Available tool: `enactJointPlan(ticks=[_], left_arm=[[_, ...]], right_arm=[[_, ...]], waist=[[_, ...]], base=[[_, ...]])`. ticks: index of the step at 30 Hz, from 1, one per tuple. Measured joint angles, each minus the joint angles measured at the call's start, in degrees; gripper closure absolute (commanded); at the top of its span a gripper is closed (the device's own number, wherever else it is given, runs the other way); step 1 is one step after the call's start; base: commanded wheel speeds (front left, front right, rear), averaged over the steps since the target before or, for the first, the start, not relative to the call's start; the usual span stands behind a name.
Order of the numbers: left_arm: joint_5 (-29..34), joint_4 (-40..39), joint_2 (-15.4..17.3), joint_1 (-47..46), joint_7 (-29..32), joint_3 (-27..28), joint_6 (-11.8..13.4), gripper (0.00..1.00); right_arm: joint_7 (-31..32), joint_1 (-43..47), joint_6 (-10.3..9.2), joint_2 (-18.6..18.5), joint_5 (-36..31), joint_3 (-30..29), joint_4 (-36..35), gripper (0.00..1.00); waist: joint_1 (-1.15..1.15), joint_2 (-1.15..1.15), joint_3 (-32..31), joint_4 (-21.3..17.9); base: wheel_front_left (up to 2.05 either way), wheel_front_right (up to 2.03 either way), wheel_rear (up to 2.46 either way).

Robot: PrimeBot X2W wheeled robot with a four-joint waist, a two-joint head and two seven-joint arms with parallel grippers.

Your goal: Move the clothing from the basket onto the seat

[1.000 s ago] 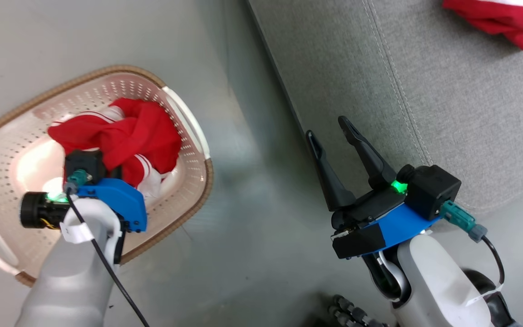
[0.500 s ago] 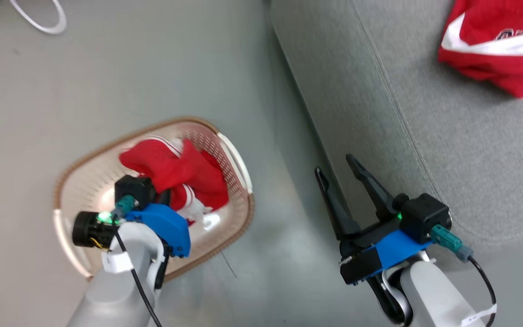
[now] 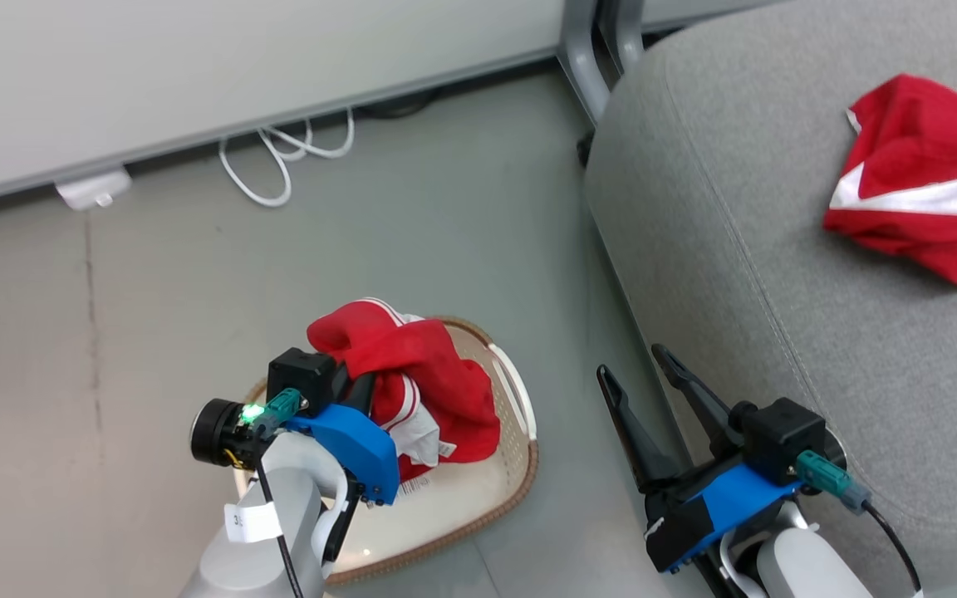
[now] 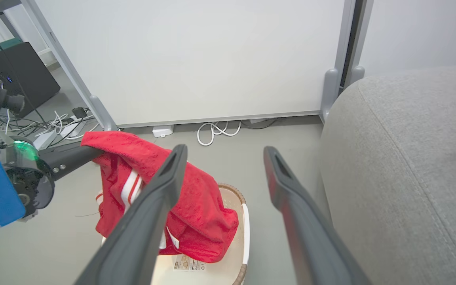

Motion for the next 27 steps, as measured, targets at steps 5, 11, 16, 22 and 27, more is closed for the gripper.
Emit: enactJointPlan(ticks=[5,11,16,22,27], left_arm=[[-0.73,-2.55,-0.16,0.85,-0.01,-1.21,-0.37,1.0],[-4.11,-4.95,-0.22,1.24,-0.01,-4.76,-0.78,1.0],[-7.22,-6.21,-0.22,-0.14,-0.01,-8.79,-0.81,1.0],[-11.46,-8.56,-0.22,-3.63,0.83,-13.86,-0.59,1.0],[-15.14,-10.5,-0.24,-5.84,1.67,-17.19,1.01,1.0]], right_arm=[[1.53,2.14,0.0,-0.13,0.0,0.09,-0.87,0.0],[3.01,4.42,0.0,-0.16,0.01,-0.21,-1.86,0.0],[4.12,6.32,0.0,-0.16,0.0,-0.77,-2.74,0.0],[5.28,7.62,0.0,0.03,-0.03,-0.88,-3.78,0.0],[5.9,8.15,0.0,0.23,-0.09,-0.74,-4.32,0.0]], waist=[[0.0,0.0,-4.75,1.86],[0.0,0.0,-9.39,3.86],[0.0,0.0,-12.14,5.72],[0.0,0.0,-13.87,7.5],[0.0,0.0,-14.82,7.99]], base=[[0.0,0.0,0.0],[0.0,0.0,0.0],[0.0,0.0,0.0],[0.0,0.0,0.0],[0.0,0.0,0.0]])
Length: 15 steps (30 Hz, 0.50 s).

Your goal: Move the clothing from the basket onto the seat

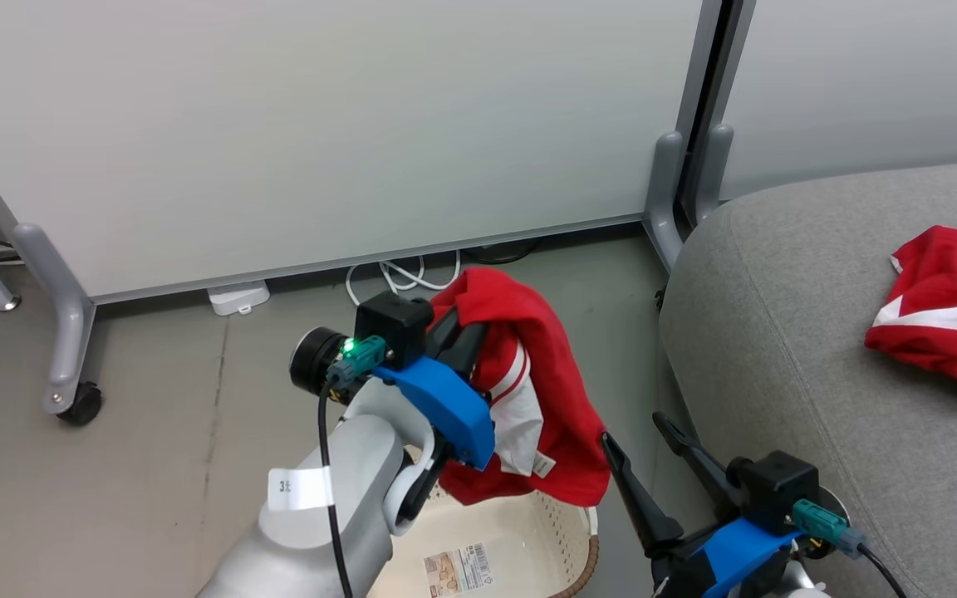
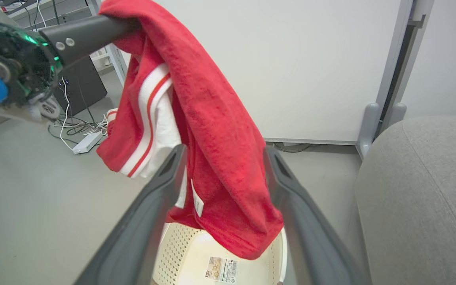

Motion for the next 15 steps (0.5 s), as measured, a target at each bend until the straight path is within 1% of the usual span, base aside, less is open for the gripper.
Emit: enactJointPlan(ticks=[7,15], left_arm=[[-3.91,-2.12,-0.04,-2.84,0.38,-3.6,2.24,1.0],[-6.52,-2.33,-0.01,-3.37,0.08,-6.7,3.47,1.0]], right_arm=[[0.11,0.6,0.0,0.1,-0.01,-0.42,-0.45,0.0],[0.53,1.02,0.0,0.34,-0.4,-0.64,-1.1,0.0]], waist=[[0.0,0.0,-0.91,0.11],[0.01,0.0,-0.89,0.02]], base=[[0.0,0.0,0.0],[0.0,0.0,0.0]])
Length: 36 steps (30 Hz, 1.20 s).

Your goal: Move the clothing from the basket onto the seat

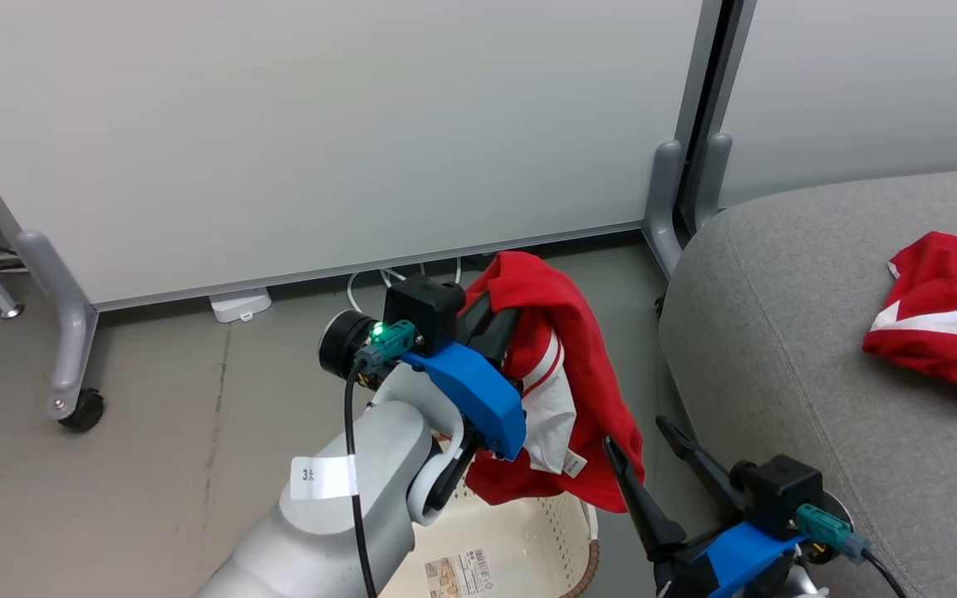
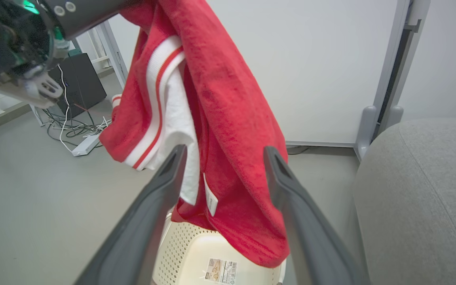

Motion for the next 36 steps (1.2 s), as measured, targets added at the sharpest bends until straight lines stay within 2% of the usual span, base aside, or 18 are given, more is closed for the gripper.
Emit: enactJointPlan(ticks=[10,15,25,36], left_arm=[[-1.98,0.03,0.0,-0.45,-0.92,-2.54,0.79,1.0],[-2.91,0.57,-0.01,-1.01,-1.09,-3.23,0.93,1.0],[-3.87,0.88,0.0,-2.04,-1.52,-4.58,1.27,1.0],[-4.65,0.87,0.01,-2.98,-1.67,-6.13,1.29,1.0]], right_arm=[[0.3,-0.1,0.0,0.13,-0.12,0.52,0.04,0.0],[0.94,-3.15,0.0,-0.44,-0.59,2.18,2.34,0.0],[0.78,-14.02,0.0,-1.65,-0.89,5.66,14.5,0.0],[-2.6,-23.77,0.0,-0.92,1.6,8.79,28.48,0.0]], waist=[[0.0,0.0,0.76,-0.3],[0.0,0.0,1.38,-0.54],[0.01,0.0,2.72,-0.55],[0.01,0.0,3.41,0.3]], base=[[0.0,0.0,0.0],[0.0,0.0,0.0],[0.0,0.0,0.0],[0.0,0.0,0.0]])
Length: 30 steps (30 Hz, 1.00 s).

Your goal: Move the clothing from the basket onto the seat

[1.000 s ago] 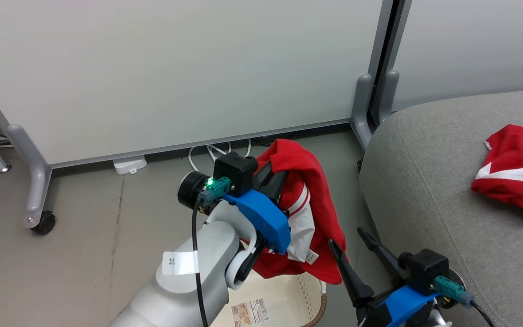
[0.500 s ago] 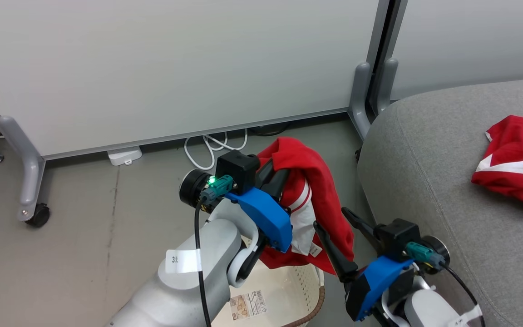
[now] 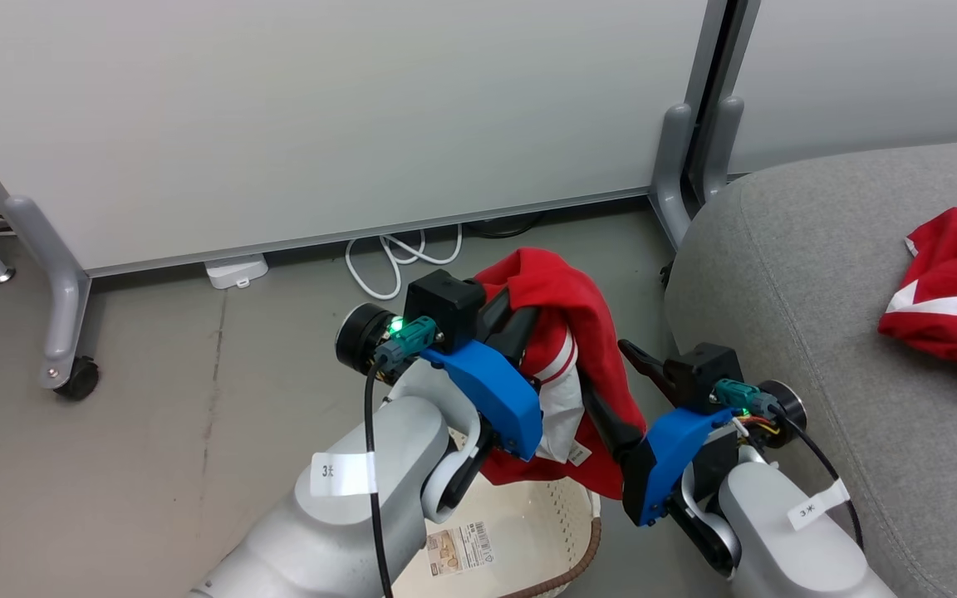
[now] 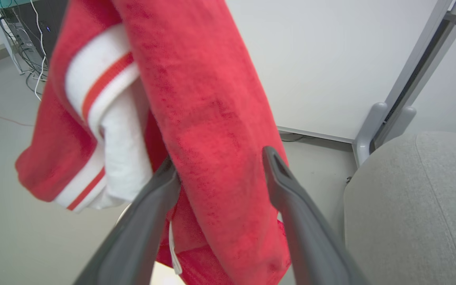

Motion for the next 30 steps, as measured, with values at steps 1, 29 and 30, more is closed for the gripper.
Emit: enactJointPlan(ticks=[1,29,30], left_arm=[[-0.08,0.0,-0.01,-0.02,0.0,-0.18,0.0,1.0],[-1.27,0.48,-0.01,-0.55,-0.09,-1.86,0.09,1.0],[-1.27,0.51,-0.01,-0.55,-0.09,-1.78,0.09,1.0]], right_arm=[[-0.35,-0.79,0.0,0.16,0.31,0.45,1.14,0.0],[-8.06,-11.99,0.0,2.34,13.85,11.59,18.44,1.0],[-8.22,-12.02,0.0,2.34,14.23,11.89,18.47,1.0]], waist=[[0.0,0.0,0.06,0.04],[0.0,0.0,-0.3,0.01],[0.0,0.0,-0.26,-0.02]], base=[[0.0,0.0,0.0],[0.0,0.0,0.0],[0.0,0.0,0.0]])
